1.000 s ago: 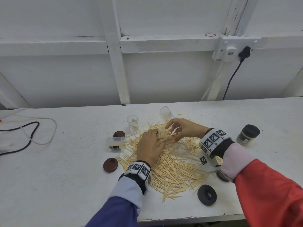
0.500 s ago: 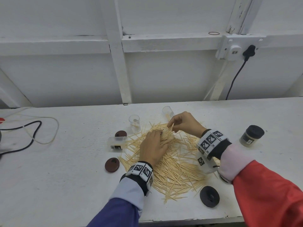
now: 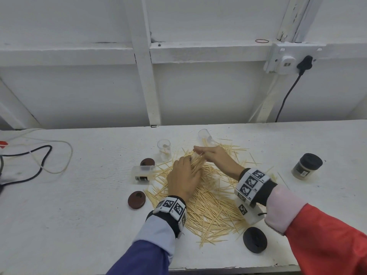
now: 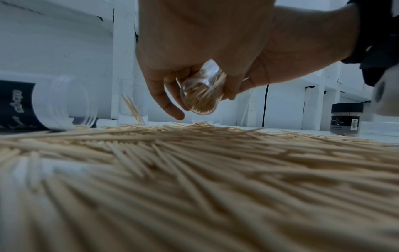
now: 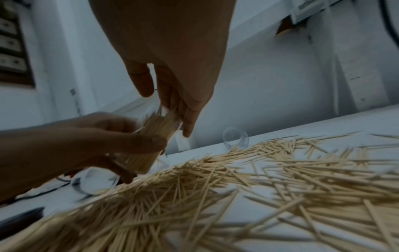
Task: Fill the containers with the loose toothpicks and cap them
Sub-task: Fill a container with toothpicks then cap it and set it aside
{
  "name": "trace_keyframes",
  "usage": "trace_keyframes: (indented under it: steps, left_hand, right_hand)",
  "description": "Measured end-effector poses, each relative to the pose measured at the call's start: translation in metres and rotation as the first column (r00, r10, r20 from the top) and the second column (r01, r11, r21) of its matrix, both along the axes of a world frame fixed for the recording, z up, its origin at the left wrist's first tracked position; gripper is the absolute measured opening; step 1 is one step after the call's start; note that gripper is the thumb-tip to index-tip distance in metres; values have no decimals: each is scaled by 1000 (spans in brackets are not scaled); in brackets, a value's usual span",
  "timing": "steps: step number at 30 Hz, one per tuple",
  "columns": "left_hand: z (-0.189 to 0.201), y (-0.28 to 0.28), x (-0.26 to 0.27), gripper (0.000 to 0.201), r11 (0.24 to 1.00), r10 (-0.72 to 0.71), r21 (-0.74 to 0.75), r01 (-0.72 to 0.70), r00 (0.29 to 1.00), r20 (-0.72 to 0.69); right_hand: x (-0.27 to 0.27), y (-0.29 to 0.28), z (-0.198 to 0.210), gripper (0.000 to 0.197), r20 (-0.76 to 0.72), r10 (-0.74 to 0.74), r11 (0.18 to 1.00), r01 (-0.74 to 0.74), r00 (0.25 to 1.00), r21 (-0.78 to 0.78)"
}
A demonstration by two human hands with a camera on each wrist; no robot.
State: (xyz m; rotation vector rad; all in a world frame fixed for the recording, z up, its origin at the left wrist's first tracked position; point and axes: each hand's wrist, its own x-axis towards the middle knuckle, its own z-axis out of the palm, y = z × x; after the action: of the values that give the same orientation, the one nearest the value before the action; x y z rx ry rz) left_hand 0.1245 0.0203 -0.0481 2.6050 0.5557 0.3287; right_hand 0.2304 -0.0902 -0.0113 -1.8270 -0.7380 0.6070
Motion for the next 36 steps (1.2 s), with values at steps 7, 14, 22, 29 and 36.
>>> trace_keyframes:
  steps: [7, 14, 22, 29, 36]
  left_hand:
    - [0, -1, -1, 60, 997, 0, -77, 3, 999, 36]
    - [3, -3, -2, 60, 995, -28, -98, 33, 998, 53]
    - [3, -4, -2, 63, 990, -110, -74, 117, 990, 91]
    - [2, -4, -2, 60, 994, -81, -68, 87, 992, 96]
    - [0, -4, 0, 58, 995, -64, -75, 73, 992, 108]
  right_hand:
    - [-7, -7, -5, 49, 132, 69, 995, -58, 989, -80]
    - [-6, -6, -8, 46, 37, 27, 999, -29, 999, 36]
    - [2, -8, -10, 36, 29, -127, 989, 125, 991, 79]
    - [-12, -8, -1, 57, -164, 13, 1000, -16, 986, -22]
    - [0, -12, 10, 43, -18, 49, 999, -49, 999, -10]
